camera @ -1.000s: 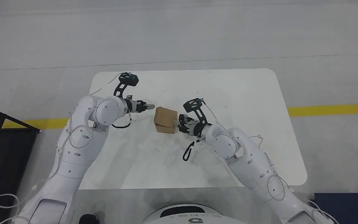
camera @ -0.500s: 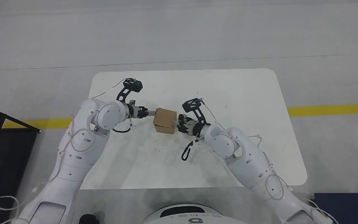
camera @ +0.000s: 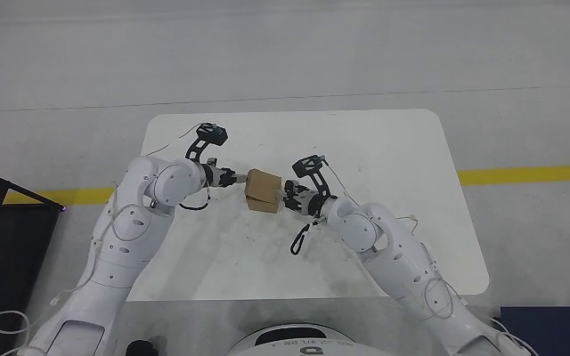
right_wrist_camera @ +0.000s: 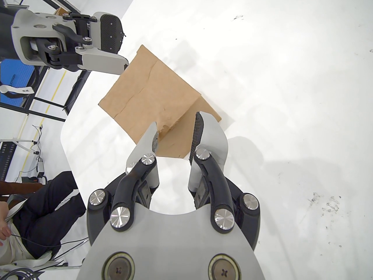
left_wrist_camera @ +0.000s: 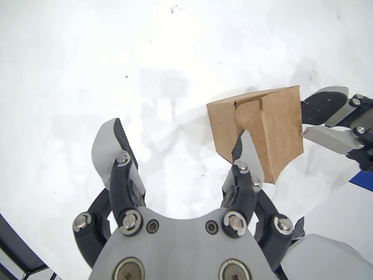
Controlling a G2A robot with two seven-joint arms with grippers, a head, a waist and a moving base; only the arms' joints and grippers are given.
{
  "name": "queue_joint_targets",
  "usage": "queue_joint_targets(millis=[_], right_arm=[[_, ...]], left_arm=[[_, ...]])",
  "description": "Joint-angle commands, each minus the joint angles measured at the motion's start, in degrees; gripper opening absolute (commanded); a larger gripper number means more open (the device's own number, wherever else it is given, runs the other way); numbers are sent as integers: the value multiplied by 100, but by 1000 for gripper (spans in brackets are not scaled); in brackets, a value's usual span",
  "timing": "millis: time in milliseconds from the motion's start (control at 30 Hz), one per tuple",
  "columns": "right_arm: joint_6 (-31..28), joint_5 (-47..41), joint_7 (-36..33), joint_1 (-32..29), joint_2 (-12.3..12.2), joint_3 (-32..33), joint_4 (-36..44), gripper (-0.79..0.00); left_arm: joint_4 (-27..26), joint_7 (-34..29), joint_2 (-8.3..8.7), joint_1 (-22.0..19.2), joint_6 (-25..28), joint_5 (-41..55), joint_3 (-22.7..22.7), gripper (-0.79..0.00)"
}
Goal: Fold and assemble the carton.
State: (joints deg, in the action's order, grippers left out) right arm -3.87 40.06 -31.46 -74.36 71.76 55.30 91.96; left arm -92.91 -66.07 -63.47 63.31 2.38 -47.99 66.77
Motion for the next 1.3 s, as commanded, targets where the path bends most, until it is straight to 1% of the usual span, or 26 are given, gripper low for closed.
queue_joint_targets(millis=[0,600,700,800,933,1067,1267], right_arm=[[2,1,-1,-1,1,0,1,-499],[-110,-23,-149,80,23,-71,-79,-511],[-146,-67,-149,82,27,-75,-79,-496],[-200,-340,-95,47,30,-3,-94,-493],[-241,-1088,-182,60,39,190,-293,-483],[-221,-1246,-279,156,52,188,-413,-486],[-198,-1255,-351,224,64,128,-477,-486]], left_arm=[[-8,4,-2,-3,4,-7,-31,-99],[53,20,-33,-114,-17,-13,-272,-172],[48,45,-33,-127,-33,16,-257,-179],[56,64,-25,-129,-62,2,-216,-179],[55,78,-16,-123,-70,10,-181,-182],[34,96,-19,-122,-64,32,-206,-191],[58,121,-38,-158,-81,47,-311,-215]])
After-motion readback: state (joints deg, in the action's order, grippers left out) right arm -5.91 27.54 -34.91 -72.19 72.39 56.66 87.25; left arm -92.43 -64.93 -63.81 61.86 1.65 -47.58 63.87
